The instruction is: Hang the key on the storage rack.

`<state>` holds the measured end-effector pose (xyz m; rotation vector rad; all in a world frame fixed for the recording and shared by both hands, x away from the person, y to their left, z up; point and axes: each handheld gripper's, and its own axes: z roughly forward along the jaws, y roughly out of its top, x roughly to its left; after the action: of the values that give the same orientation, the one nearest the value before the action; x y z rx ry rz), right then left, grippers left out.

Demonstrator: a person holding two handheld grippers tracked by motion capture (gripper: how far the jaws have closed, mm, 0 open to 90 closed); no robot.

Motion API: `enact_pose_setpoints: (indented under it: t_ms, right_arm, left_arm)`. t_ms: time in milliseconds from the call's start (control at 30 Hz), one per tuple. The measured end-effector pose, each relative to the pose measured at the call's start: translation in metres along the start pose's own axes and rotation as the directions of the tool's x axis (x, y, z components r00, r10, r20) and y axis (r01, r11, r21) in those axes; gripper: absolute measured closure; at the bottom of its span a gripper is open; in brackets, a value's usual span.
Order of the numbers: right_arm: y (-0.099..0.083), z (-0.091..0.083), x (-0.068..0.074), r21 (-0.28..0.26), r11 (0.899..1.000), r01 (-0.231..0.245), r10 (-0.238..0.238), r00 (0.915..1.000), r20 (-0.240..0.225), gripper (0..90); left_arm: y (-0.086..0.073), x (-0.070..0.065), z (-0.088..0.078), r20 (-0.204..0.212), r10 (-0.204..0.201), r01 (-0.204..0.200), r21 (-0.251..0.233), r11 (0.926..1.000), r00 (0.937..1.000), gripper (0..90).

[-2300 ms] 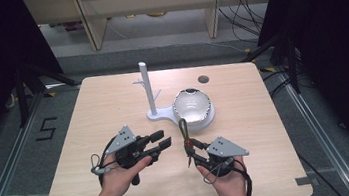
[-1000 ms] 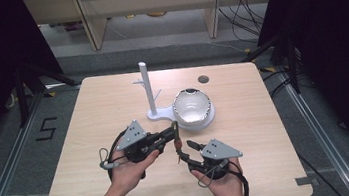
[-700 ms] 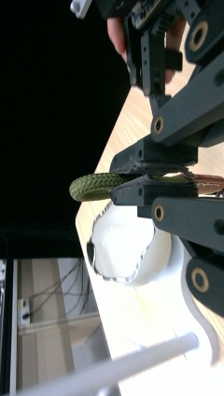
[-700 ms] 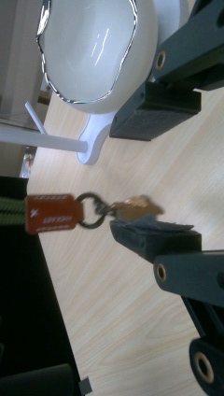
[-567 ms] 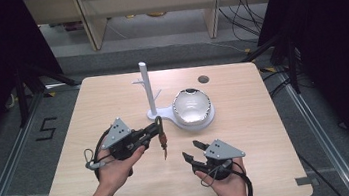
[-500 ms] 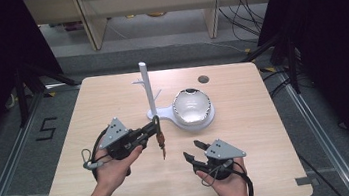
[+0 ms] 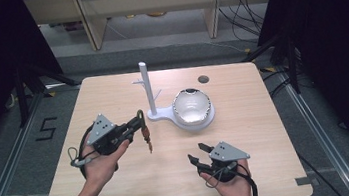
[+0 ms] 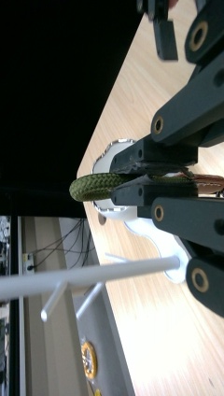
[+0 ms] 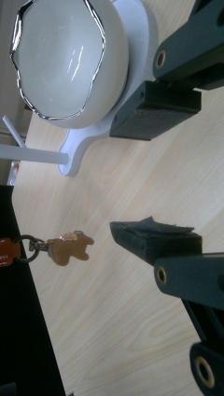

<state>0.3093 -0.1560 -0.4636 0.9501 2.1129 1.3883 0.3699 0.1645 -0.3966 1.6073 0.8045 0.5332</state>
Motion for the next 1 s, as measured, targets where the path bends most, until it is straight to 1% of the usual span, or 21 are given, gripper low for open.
enact_pose_setpoints:
  t_ms: [67,100,133,167,233,267,300,333,367,400,433,467,500,533,567,600,733,800,900,933,1000]
  right_arm:
    - [-0.002,-0.002,-0.001,0.003,1.000,0.005,-0.005,1.0000,0.008,47.8]
    - [-0.005,-0.003,0.000,0.018,1.000,-0.021,0.021,0.9998,0.003,47.6]
    - [-0.006,-0.003,-0.001,0.008,1.000,0.003,-0.003,0.9998,0.018,47.5]
    - [-0.007,-0.004,0.000,0.021,1.000,-0.022,0.022,0.9997,0.007,47.4]
    - [-0.009,-0.004,-0.001,0.014,1.000,-0.011,0.011,0.9997,0.021,47.2]
    - [-0.009,-0.004,-0.001,0.014,1.000,-0.011,0.011,0.9997,0.021,47.2]
    - [-0.010,-0.003,-0.001,-0.005,1.000,-0.016,0.016,0.9997,0.020,47.2]
    - [-0.011,-0.005,-0.001,0.026,0.999,-0.031,0.030,0.9994,0.014,46.8]
    - [-0.011,-0.005,-0.002,0.024,0.999,-0.029,0.028,0.9994,0.021,46.6]
    - [-0.012,-0.003,-0.002,0.009,0.999,-0.039,0.039,0.9992,0.004,46.4]
    - [-0.012,-0.004,-0.003,0.013,1.000,-0.012,0.012,0.9999,0.008,46.3]
    - [-0.012,-0.004,-0.003,0.013,1.000,-0.012,0.012,0.9999,0.008,46.3]
    - [-0.013,-0.005,-0.002,0.028,0.999,-0.046,0.046,0.9989,0.011,46.1]
    - [-0.014,-0.006,-0.003,0.029,0.999,-0.041,0.040,0.9991,0.016,46.0]
    - [-0.015,-0.004,-0.003,0.007,0.999,-0.044,0.044,0.9990,0.002,46.0]
    - [-0.015,-0.005,-0.004,0.020,0.999,-0.033,0.033,0.9994,0.005,45.9]
    - [-0.017,-0.007,-0.003,0.016,0.998,-0.055,0.054,0.9982,0.026,45.7]
    - [-0.018,-0.007,-0.003,0.021,0.998,-0.060,0.060,0.9980,0.022,45.6]
    - [-0.018,-0.006,-0.004,0.015,0.999,-0.047,0.047,0.9987,0.019,45.6]
    - [-0.018,-0.007,-0.003,0.021,0.998,-0.063,0.062,0.9979,0.017,45.6]
    - [-0.019,-0.005,-0.003,0.007,0.998,-0.066,0.066,0.9978,0.008,45.6]
  left_arm:
    - [-0.001,0.005,0.000,-0.014,-0.004,0.004,0.001,1.0000,0.9999,83.4]
    - [-0.001,0.009,0.001,-0.026,-0.005,0.005,0.003,1.0000,0.9997,83.3]
    - [-0.001,0.009,0.001,-0.026,-0.005,0.005,0.003,1.0000,0.9997,83.4]
    - [-0.001,0.012,0.001,-0.037,-0.008,0.008,0.004,1.0000,0.9993,83.3]
    - [0.000,0.016,0.001,-0.045,-0.017,0.017,0.002,0.9999,0.9989,83.3]
    - [0.000,0.016,0.001,-0.045,-0.017,0.017,0.002,0.9999,0.9989,83.3]
    - [0.000,0.018,0.001,-0.048,-0.021,0.021,0.001,0.9998,0.9987,83.3]
    - [0.000,0.019,0.001,-0.052,-0.023,0.023,0.000,0.9997,0.9984,83.4]
    - [0.000,0.022,0.002,-0.062,-0.028,0.028,0.000,0.9996,0.9977,83.3]
    - [0.001,0.024,0.002,-0.066,-0.026,0.026,0.002,0.9997,0.9975,83.3]
    - [0.001,0.025,0.003,-0.071,-0.030,0.030,-0.002,0.9996,0.9970,83.3]
    - [0.001,0.025,0.003,-0.071,-0.030,0.030,-0.002,0.9996,0.9970,83.4]
    - [0.002,0.028,0.003,-0.081,-0.028,0.028,0.000,0.9996,0.9963,83.4]
    - [0.002,0.030,0.004,-0.087,-0.027,0.027,0.001,0.9996,0.9959,83.4]
    - [0.002,0.030,0.004,-0.087,-0.027,0.027,0.001,0.9996,0.9959,83.3]
    - [0.003,0.032,0.005,-0.095,-0.028,0.028,-0.002,0.9996,0.9951,83.4]
    - [0.005,0.035,0.006,-0.108,-0.030,0.030,-0.002,0.9995,0.9937,83.3]
    - [0.006,0.039,0.007,-0.122,-0.030,0.030,-0.002,0.9995,0.9920,83.3]
    - [0.007,0.041,0.008,-0.134,-0.023,0.023,-0.002,0.9997,0.9908,83.3]
    - [0.007,0.042,0.008,-0.141,-0.022,0.022,-0.001,0.9998,0.9898,83.3]
    - [0.008,0.043,0.010,-0.154,-0.011,0.011,0.000,0.9999,0.9880,83.3]
